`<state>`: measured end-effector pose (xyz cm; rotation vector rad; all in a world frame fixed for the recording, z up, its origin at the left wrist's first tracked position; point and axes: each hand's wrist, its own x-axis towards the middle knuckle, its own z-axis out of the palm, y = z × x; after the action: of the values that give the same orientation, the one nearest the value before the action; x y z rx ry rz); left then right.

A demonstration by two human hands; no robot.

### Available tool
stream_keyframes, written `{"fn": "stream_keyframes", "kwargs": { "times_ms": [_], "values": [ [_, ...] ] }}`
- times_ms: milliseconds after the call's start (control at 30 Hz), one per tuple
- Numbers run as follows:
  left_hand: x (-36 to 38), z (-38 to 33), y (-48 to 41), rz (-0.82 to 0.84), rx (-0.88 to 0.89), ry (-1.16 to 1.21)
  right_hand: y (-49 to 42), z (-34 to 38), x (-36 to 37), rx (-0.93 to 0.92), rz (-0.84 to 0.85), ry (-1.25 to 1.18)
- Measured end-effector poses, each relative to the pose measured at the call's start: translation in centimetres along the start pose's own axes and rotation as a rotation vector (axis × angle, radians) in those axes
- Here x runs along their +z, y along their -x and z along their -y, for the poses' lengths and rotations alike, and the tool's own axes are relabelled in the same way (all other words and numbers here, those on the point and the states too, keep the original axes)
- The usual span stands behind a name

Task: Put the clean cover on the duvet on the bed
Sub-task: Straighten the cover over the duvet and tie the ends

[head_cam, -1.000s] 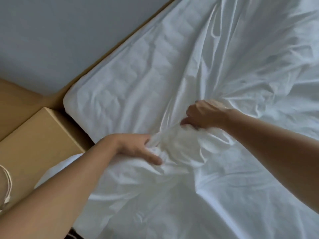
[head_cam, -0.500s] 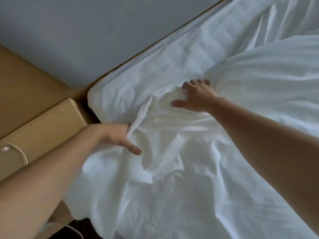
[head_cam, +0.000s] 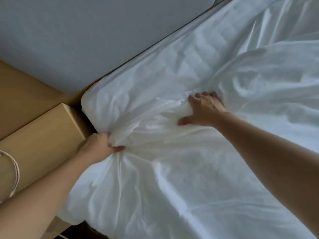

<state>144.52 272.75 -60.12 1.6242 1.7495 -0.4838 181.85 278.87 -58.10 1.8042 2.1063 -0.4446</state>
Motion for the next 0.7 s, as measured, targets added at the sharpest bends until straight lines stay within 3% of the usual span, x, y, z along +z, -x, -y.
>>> {"fn": "stream_keyframes", "kwargs": {
  "times_ms": [100, 267, 400, 467, 533, 633, 700],
  "values": [
    [-2.2, 1.6, -1.0, -0.032, 0.031, -0.012, 1.2, -2.1, 0.3, -0.045, 0.032, 0.058],
    [-4.7, 0.8, -0.8, -0.053, 0.008, -0.024, -4.1, 0.0, -5.5, -0.088, -0.490, 0.019],
    [-6.0, -8.2, -3.6, -0.051, 0.190, 0.292, -3.9, 2.9, -2.8, -0.048, -0.421, -0.076],
    [-5.2, -14.4, -5.5, -0.091, 0.281, 0.200, -3.1, 3.2, -1.2, -0.036, -0.416, -0.117],
    [-3.0, -18.6, -6.9, -0.049, 0.288, 0.040, -2.8, 2.6, -0.6, -0.046, -0.520, -0.164],
    [-2.4, -18.1, -8.2, -0.033, 0.244, 0.030, -1.3, 0.6, 0.0, 0.077, -0.705, -0.166],
    [-4.4, -15.6, -9.2, -0.191, 0.233, 0.035, 0.8, -1.8, 1.4, 0.276, -0.669, -0.203]
  ]
}}
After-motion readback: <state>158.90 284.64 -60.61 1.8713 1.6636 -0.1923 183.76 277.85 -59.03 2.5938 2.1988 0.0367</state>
